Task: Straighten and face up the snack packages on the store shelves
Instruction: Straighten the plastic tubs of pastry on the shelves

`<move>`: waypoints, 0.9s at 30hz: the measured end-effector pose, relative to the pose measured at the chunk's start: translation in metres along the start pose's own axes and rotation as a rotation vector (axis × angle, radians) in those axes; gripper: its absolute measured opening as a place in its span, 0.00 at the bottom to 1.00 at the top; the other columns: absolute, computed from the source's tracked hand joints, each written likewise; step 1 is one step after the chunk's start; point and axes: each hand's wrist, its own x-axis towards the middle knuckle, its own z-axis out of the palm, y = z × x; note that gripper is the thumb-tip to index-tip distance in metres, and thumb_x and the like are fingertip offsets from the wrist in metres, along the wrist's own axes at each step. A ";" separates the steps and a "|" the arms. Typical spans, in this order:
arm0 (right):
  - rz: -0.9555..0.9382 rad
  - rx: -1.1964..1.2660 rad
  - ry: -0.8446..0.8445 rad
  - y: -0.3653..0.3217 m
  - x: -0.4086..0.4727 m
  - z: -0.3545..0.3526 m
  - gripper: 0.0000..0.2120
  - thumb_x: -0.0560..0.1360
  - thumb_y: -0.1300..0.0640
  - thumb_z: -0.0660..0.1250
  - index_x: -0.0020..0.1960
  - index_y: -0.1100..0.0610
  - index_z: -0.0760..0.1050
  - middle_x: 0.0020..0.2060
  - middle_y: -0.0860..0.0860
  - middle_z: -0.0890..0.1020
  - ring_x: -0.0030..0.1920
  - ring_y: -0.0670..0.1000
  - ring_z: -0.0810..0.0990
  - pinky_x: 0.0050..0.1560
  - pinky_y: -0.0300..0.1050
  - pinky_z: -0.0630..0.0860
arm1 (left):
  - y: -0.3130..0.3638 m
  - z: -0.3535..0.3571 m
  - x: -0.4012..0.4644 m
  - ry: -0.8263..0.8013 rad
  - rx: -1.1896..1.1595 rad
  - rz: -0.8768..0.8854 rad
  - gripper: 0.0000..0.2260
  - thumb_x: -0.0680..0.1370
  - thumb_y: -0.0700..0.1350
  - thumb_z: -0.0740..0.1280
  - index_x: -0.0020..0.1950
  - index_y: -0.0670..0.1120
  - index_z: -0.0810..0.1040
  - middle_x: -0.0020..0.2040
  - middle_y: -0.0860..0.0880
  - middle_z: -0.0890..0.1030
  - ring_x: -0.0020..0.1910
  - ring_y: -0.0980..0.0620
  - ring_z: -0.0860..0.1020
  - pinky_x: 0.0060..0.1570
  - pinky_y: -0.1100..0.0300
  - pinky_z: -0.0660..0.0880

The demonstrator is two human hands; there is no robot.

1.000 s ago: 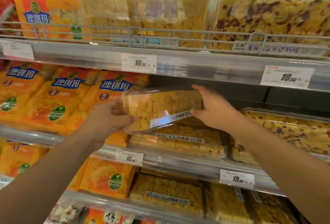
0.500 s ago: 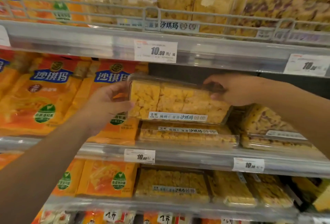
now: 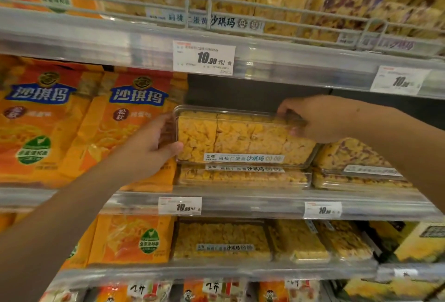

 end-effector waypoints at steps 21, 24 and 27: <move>0.029 0.024 -0.024 0.007 -0.002 0.000 0.34 0.72 0.50 0.74 0.74 0.47 0.65 0.65 0.49 0.75 0.61 0.53 0.74 0.51 0.41 0.67 | -0.002 0.005 -0.002 0.051 -0.099 -0.063 0.24 0.75 0.42 0.71 0.56 0.70 0.69 0.53 0.70 0.79 0.56 0.69 0.76 0.52 0.63 0.75; 0.024 0.050 -0.020 0.009 -0.003 0.002 0.33 0.72 0.51 0.74 0.74 0.46 0.65 0.66 0.49 0.74 0.62 0.53 0.73 0.51 0.41 0.67 | -0.003 0.002 -0.001 0.028 -0.125 -0.056 0.27 0.75 0.40 0.71 0.54 0.75 0.70 0.54 0.66 0.80 0.57 0.66 0.77 0.55 0.58 0.76; 0.030 0.087 -0.037 0.010 -0.006 0.001 0.33 0.73 0.51 0.72 0.75 0.46 0.64 0.68 0.48 0.73 0.64 0.52 0.72 0.51 0.38 0.67 | -0.003 0.002 -0.002 0.008 -0.133 -0.063 0.28 0.76 0.40 0.70 0.54 0.76 0.69 0.55 0.66 0.79 0.60 0.62 0.76 0.60 0.52 0.76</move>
